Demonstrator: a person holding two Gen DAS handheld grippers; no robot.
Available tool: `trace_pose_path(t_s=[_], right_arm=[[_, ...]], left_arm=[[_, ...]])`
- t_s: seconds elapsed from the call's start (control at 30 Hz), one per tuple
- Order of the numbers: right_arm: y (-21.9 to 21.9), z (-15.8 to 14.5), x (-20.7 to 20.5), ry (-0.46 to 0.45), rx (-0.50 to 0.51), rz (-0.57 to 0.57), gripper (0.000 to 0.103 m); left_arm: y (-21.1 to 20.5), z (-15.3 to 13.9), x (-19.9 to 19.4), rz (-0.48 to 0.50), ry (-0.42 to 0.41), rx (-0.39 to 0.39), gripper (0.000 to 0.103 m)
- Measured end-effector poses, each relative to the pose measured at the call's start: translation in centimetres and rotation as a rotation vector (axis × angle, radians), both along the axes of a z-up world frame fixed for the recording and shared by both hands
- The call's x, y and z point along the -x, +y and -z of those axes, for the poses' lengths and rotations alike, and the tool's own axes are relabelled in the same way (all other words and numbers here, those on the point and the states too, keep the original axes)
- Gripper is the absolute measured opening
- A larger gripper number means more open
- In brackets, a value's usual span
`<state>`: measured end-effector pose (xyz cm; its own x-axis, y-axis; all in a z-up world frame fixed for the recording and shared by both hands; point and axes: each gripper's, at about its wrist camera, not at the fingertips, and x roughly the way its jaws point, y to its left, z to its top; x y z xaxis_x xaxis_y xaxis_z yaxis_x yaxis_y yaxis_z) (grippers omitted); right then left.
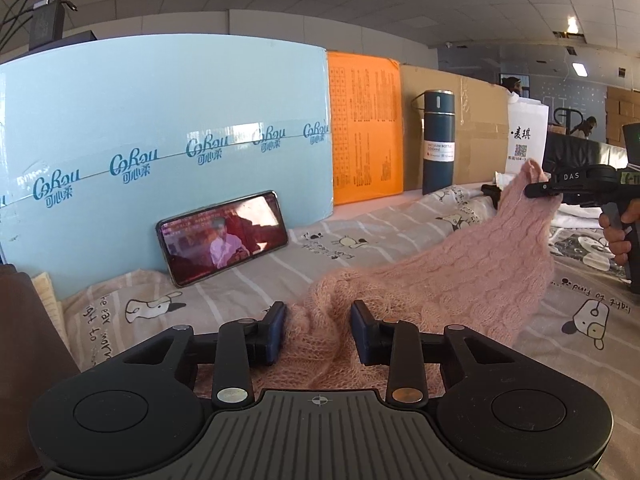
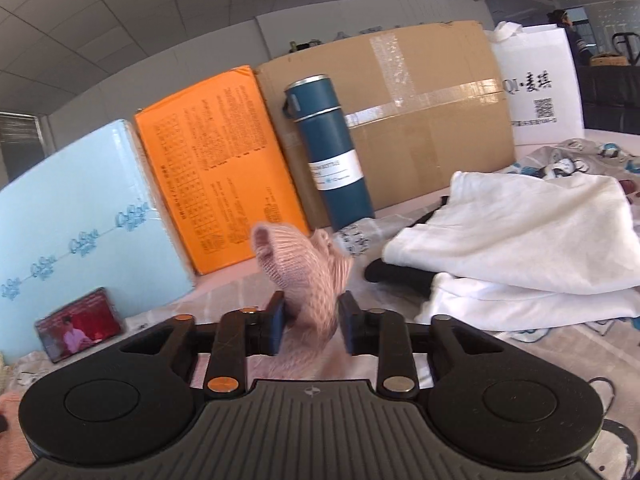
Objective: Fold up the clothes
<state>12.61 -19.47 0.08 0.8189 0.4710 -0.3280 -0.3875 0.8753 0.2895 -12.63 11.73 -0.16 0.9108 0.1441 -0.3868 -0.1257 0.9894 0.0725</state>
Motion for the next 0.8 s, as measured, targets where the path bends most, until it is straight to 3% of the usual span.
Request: trace_pose_path(t_s=[0.1,0.13,0.27,0.3,0.33,0.37,0.43,0.53,0.63,0.8], right_arm=[[0.1,0.6,-0.4,-0.014,0.081,0.109,0.053],[0.0,0.8,-0.6,-0.004,0.087,0.126,0.064],[-0.3,0.5,0.5,-0.08,0.056,0.134,0.087],[-0.1,0.3,0.9,-0.109,0.048,0.104,0.087],[0.2,-0.1,1.3,-0.135,0.044,0.05,0.088],[0.5,-0.4,1.7,-0.161,0.039,-0.003,0.091],[1.6,-0.9,2.5,-0.203,0.07,-0.168,0.092],[4.4,-1.7,4.4,-0.304,0.164,-0.497,0.092],[8.0,-1.7,5.9,-0.317,0.263,-0.767,0.092],[14.0,-1.5,8.6,-0.384,0.421,-1.041,0.092]], left_arm=[[-0.4,0.1,-0.2,-0.008,0.012,-0.027,0.034],[-0.5,0.2,-0.3,-0.013,0.02,-0.031,0.034],[-0.4,0.2,-0.1,-0.018,0.017,-0.016,0.034],[-0.5,0.2,0.0,-0.02,0.012,-0.016,0.033],[-0.6,0.2,0.2,-0.02,0.004,-0.02,0.03],[-0.7,0.1,0.3,-0.026,-0.004,-0.03,0.019],[-0.9,0.0,0.6,-0.039,-0.02,-0.051,0.016],[-1.4,-0.2,1.2,-0.018,-0.036,-0.062,0.015],[-2.3,-0.4,2.1,0.019,-0.046,-0.078,0.015],[-4.1,-0.2,3.8,0.048,-0.043,-0.11,0.015]])
